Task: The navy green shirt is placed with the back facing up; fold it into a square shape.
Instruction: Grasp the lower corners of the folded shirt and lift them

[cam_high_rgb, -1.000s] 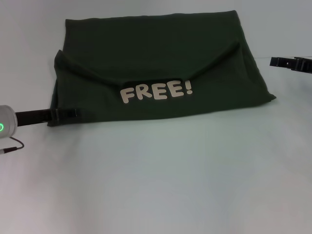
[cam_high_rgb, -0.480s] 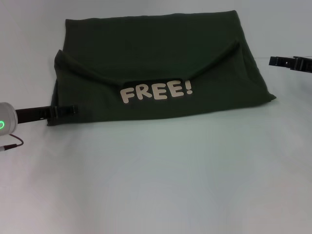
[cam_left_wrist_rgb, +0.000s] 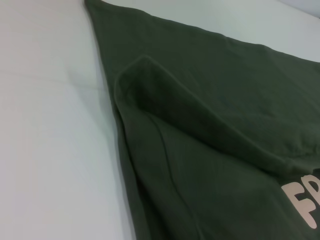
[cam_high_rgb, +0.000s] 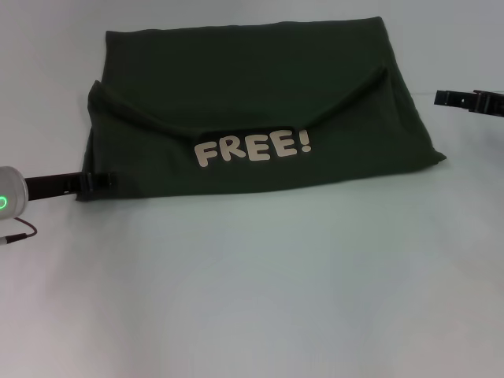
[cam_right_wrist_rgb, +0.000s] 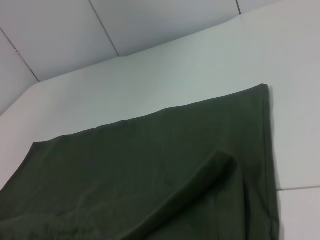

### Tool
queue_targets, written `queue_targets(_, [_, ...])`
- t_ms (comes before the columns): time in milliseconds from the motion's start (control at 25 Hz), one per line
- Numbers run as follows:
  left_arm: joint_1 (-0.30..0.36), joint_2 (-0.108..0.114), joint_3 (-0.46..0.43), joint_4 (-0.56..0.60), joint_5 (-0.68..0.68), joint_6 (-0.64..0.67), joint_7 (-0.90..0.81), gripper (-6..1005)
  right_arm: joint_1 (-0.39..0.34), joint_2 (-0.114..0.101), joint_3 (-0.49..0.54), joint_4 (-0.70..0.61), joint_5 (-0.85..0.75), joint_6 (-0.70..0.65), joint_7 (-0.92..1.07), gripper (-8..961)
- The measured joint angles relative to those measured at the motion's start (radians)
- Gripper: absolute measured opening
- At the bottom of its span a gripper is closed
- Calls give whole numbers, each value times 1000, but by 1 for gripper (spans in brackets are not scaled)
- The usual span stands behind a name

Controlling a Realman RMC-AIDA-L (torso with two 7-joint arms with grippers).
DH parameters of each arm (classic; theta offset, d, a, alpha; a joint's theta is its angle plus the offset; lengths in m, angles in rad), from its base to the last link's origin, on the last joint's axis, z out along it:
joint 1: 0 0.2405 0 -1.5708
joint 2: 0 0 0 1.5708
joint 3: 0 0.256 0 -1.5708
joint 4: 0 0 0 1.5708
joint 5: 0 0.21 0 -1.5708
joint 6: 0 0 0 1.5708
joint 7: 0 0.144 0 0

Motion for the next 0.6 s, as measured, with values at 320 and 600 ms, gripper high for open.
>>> queue_targets(320, [2, -1, 0, -1, 0, -18, 1, 448, 2, 1, 0, -1, 0, 1, 0, 700])
queue_targets(600, [1, -3, 0, -2, 0, -18, 1, 429, 3, 1, 0, -1, 0, 4, 0, 700])
